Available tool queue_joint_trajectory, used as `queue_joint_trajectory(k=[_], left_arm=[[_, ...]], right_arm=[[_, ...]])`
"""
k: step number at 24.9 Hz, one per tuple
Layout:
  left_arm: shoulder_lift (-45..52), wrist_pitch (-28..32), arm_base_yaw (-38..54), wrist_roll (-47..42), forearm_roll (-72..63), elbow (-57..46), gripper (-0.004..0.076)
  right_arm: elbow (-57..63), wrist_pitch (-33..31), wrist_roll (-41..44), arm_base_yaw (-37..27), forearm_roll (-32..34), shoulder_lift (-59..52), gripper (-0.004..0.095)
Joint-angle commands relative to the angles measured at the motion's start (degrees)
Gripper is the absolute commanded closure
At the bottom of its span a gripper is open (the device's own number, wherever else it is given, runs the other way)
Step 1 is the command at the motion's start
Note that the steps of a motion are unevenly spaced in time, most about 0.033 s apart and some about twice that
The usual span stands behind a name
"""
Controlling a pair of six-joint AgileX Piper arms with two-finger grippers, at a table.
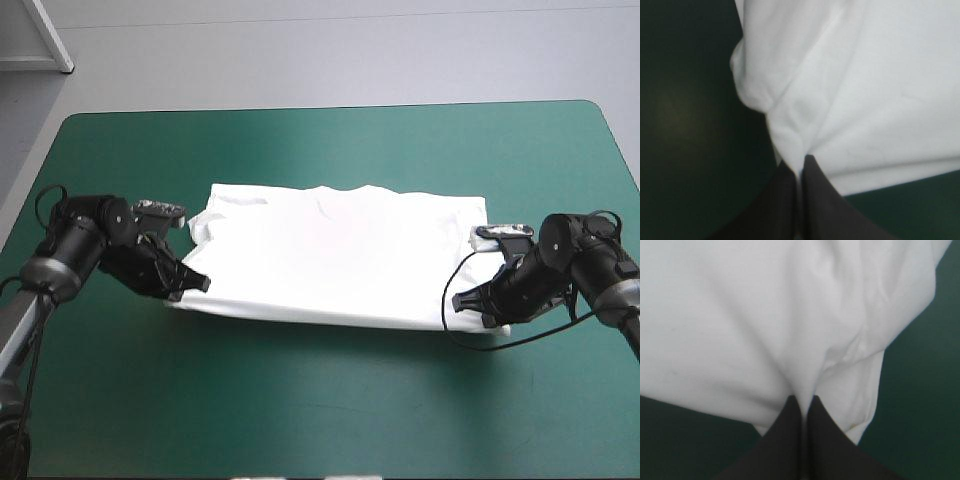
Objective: Fold the cloth
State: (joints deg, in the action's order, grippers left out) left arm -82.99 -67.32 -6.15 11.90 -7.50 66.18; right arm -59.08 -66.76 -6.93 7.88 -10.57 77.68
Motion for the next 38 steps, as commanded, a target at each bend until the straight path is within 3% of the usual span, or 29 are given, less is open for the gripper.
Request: queue_joint_trajectory(k=[1, 8, 11, 13, 17, 19, 25, 30, 35, 38], left_arm=[[5.7, 1.8, -0.1, -0.3, 1.9, -6.1, 0.0734], [6.5, 8.9, -0.1, 0.1, 1.6, -16.7, 0.0729], [6.5, 11.1, -0.1, 1.6, 0.9, -18.1, 0.065], [6.5, 11.9, -0.1, 1.8, 0.0, -18.0, 0.054], [6.5, 12.8, -0.1, 1.7, -2.8, -18.0, 0.0234], [6.5, 12.9, -0.1, 1.7, -4.7, -17.2, 0.0129], [11.5, 9.5, 0.0, -0.3, -5.0, -5.1, 0.0144], [18.2, 6.7, 0.0, -6.6, 6.7, 0.7, 0.0144], [17.9, 6.5, 0.0, -7.8, 7.5, 0.7, 0.0144], [16.4, 6.6, 0.0, -7.8, 6.4, 0.7, 0.0144]], right_arm=[[2.6, -1.1, -0.5, -0.3, -0.5, -3.4, 0.0926], [7.7, 3.9, -5.5, -0.3, -4.4, -3.5, 0.092], [8.8, 7.1, -6.4, -0.3, -6.1, -3.5, 0.0835], [8.8, 8.7, -6.1, -0.3, -6.3, -3.5, 0.0679], [8.8, 12.0, -5.6, -0.3, -7.6, -3.5, 0.0257], [7.4, 13.4, -4.3, -0.3, -7.4, -3.5, 0.0078], [-5.3, 11.6, 0.0, -0.3, -1.5, -7.5, 0.0075], [-8.8, 5.0, 6.0, -0.3, 12.4, -11.0, 0.0075], [-8.7, 3.0, 6.5, -0.3, 13.0, -11.2, 0.0075], [-7.3, 5.6, 7.7, -0.3, 14.7, -11.2, 0.0079]])
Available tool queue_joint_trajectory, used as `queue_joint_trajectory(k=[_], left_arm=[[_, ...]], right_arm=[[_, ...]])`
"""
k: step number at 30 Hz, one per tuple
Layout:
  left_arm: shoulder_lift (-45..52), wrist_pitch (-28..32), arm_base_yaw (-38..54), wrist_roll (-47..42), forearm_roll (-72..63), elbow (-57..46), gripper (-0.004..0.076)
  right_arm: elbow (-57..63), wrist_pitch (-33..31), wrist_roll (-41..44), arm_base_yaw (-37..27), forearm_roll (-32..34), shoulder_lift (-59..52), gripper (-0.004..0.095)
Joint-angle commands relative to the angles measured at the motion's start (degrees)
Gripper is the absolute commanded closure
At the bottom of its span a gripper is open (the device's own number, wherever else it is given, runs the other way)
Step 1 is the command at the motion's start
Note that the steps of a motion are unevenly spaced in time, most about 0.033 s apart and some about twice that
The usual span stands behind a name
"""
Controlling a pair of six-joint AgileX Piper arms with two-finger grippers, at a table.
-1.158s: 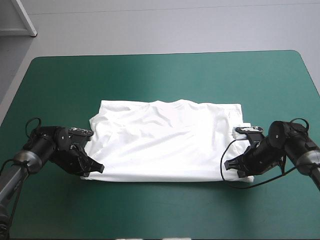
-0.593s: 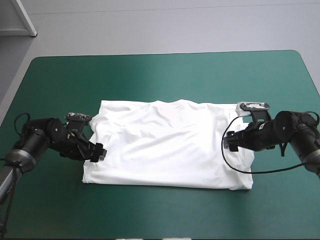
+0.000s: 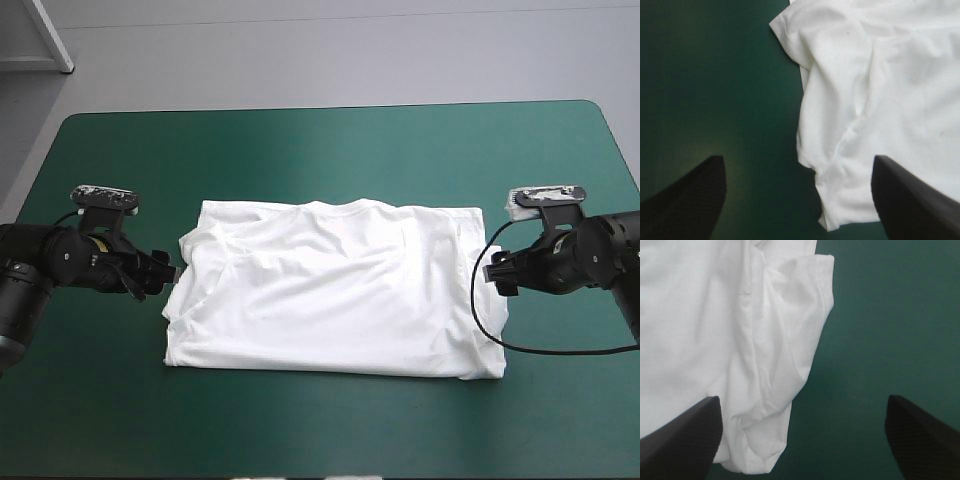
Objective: Fold the cloth
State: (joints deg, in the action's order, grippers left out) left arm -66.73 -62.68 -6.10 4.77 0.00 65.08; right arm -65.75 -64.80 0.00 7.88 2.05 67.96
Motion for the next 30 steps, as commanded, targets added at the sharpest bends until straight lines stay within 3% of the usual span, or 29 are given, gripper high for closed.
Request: queue_joint_trajectory(k=[1, 8, 15, 25, 27, 30], left_arm=[[0.0, 2.0, 0.0, -0.7, -1.2, 1.8, 0.0144], [-0.2, 2.1, 0.0, -0.2, -4.5, 1.8, 0.0144], [-0.2, 2.3, 0.0, 1.1, -8.7, 1.8, 0.0144], [-0.2, 2.4, 0.0, 1.1, -9.5, 1.8, 0.0144], [-0.2, 2.3, 0.0, 1.1, -9.5, 1.8, 0.0144], [-0.2, 2.2, 0.0, 1.1, -9.5, 1.8, 0.0144]], right_arm=[[0.2, 5.4, 1.2, -0.3, 3.1, -1.5, 0.0098], [3.5, 14.2, 3.6, -3.0, 4.9, 4.4, 0.035], [3.5, 21.1, 0.6, -8.3, -2.7, 14.7, 0.0354], [3.5, 26.2, -0.3, -8.4, -7.4, 24.0, 0.0374], [3.5, 26.6, -0.3, -8.4, -7.7, 24.4, 0.0447], [3.5, 27.2, -0.6, -8.4, -7.7, 24.7, 0.0637]])
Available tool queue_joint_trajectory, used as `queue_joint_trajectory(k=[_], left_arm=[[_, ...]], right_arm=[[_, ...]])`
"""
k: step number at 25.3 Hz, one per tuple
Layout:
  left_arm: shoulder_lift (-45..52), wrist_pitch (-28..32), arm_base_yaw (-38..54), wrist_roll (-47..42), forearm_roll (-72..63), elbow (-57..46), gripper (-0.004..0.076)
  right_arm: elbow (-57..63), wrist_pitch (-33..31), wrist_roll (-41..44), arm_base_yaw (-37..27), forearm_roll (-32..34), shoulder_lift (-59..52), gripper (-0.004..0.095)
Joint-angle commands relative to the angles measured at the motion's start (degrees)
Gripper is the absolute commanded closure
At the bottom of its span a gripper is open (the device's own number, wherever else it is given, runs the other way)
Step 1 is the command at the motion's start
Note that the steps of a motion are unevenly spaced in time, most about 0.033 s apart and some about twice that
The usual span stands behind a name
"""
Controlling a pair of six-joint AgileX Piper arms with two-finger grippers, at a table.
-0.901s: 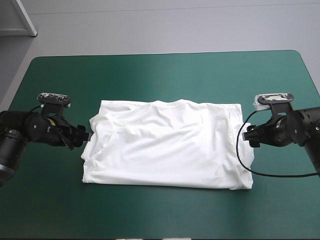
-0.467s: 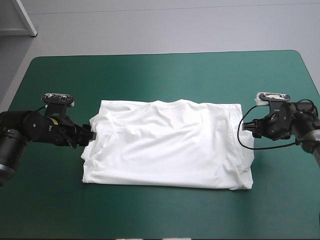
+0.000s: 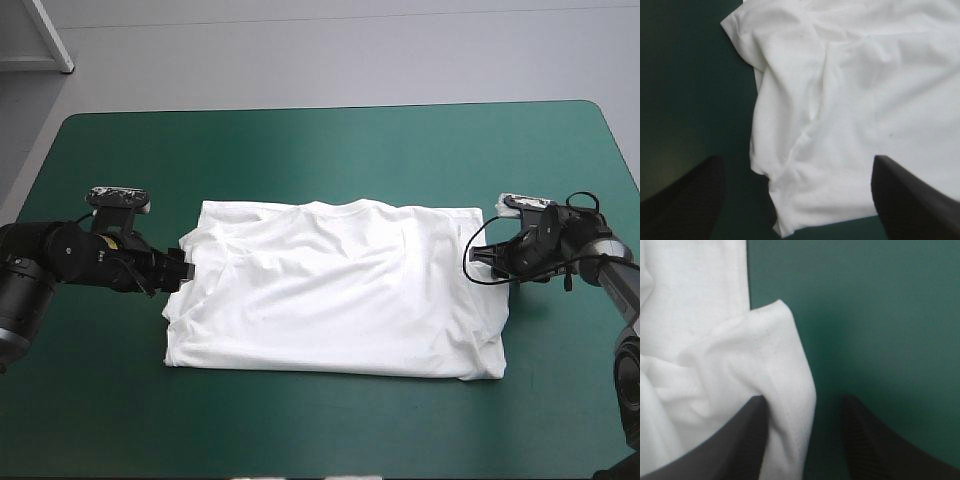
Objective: Fold the cloth
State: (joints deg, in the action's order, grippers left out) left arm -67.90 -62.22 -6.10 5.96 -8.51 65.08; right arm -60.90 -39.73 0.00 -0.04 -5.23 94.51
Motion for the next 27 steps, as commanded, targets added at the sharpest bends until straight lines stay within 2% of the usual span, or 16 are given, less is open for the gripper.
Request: queue_joint_trajectory(k=[1, 4, 9, 16, 20, 24, 27], left_arm=[[1.0, 1.6, 0.0, 0.0, -1.0, 1.8, 0.0144], [1.0, 1.1, 0.0, 0.0, -0.7, 1.8, 0.0144], [1.0, 0.9, 0.0, 0.0, -0.2, 1.8, 0.0144], [1.0, 1.6, 0.0, 0.2, -0.1, 1.8, 0.0144], [1.0, 2.6, 0.0, 0.4, 0.0, 1.8, 0.0144], [0.9, 3.2, 0.0, 0.4, 0.0, 1.8, 0.0144], [0.9, 3.6, 0.0, 0.4, 0.0, 1.8, 0.0144]], right_arm=[[-1.3, 2.3, -0.8, -0.4, -0.4, -1.6, 0.0715], [-1.2, 2.7, -0.9, -0.4, -0.2, -1.2, 0.0927], [-1.0, 3.1, 0.0, -0.4, 1.7, -2.1, 0.0922], [-1.0, 1.6, 8.0, -0.4, 8.4, -8.7, 0.0922], [-1.0, 0.0, 10.1, -0.3, 7.7, -13.6, 0.0922], [-1.2, 0.2, 5.9, 5.6, 4.5, -16.7, 0.0922], [-1.4, 2.0, 3.4, 14.4, 1.2, -16.4, 0.0922]])
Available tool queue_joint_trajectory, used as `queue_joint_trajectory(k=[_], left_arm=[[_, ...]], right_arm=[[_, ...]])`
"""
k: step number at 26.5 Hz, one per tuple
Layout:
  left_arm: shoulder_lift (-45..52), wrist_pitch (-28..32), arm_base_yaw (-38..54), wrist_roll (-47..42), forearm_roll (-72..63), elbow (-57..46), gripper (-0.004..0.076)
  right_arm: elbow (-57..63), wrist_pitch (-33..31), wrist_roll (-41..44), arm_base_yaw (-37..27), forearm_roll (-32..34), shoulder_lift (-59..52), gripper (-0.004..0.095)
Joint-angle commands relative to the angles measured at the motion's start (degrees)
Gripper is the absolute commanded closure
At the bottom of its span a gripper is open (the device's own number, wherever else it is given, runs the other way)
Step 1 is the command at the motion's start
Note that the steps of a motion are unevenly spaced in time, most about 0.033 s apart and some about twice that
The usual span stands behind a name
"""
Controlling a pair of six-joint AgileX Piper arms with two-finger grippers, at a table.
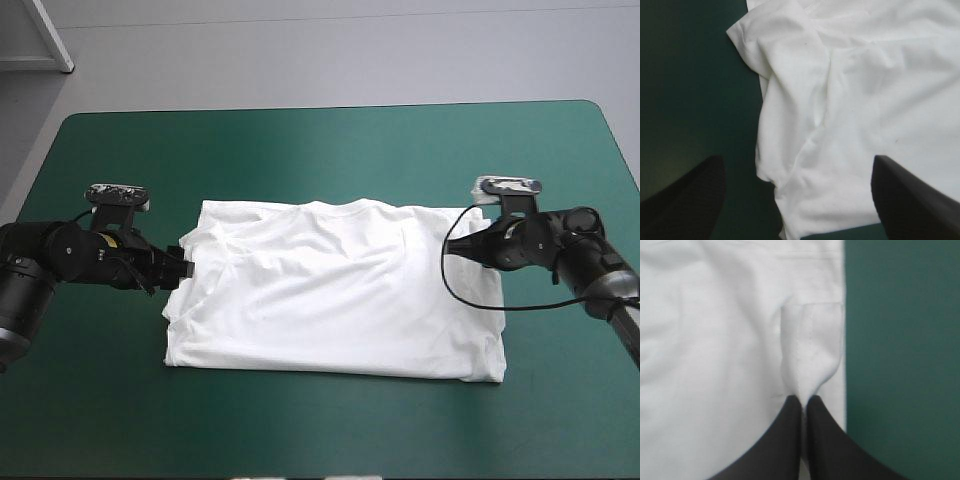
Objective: Fold the cloth
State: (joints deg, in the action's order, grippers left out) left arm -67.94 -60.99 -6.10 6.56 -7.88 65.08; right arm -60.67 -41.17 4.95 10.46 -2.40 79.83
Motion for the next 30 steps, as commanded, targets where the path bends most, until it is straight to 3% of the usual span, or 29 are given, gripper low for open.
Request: queue_joint_trajectory(k=[1, 3, 7, 11, 12, 15, 17, 26, 30], left_arm=[[0.9, 2.6, 0.0, -0.2, -0.6, 1.8, 0.0144], [0.9, 2.6, 0.0, -0.2, -0.6, 1.8, 0.0144], [0.9, 2.0, 0.0, -0.2, -0.8, 1.8, 0.0144], [0.9, 2.0, 0.0, -0.2, -0.8, 1.8, 0.0144], [0.9, 2.0, 0.0, -0.2, -0.8, 1.8, 0.0144], [0.9, 2.0, 0.0, -0.2, -0.8, 1.8, 0.0144], [0.9, 1.9, 0.0, -0.2, -0.8, 1.8, 0.0144], [0.9, -4.8, 0.0, -0.4, -0.4, 1.8, 0.0144], [0.9, -10.6, 0.0, -0.6, 1.0, 1.8, 0.0144]], right_arm=[[-1.6, 4.7, -1.6, 6.6, -1.6, -1.3, 0.0922], [-1.6, 5.4, -1.6, 10.1, -1.6, 0.5, 0.0922], [-1.6, 6.0, -2.7, 10.7, -2.1, 6.8, 0.0882], [-1.6, 7.4, -2.7, 10.7, -2.1, 8.6, 0.0593], [-1.7, 8.1, -2.7, 10.7, -2.0, 8.6, 0.0459], [-2.9, 7.4, -1.8, 10.7, -0.4, 8.2, 0.0203], [-5.1, 3.1, 0.2, 10.7, 0.9, 7.3, 0.013], [-8.5, -21.9, 2.0, 10.7, 2.4, -2.9, 0.0211], [-6.2, -28.3, 2.8, 10.7, 2.4, -7.7, 0.0265]])
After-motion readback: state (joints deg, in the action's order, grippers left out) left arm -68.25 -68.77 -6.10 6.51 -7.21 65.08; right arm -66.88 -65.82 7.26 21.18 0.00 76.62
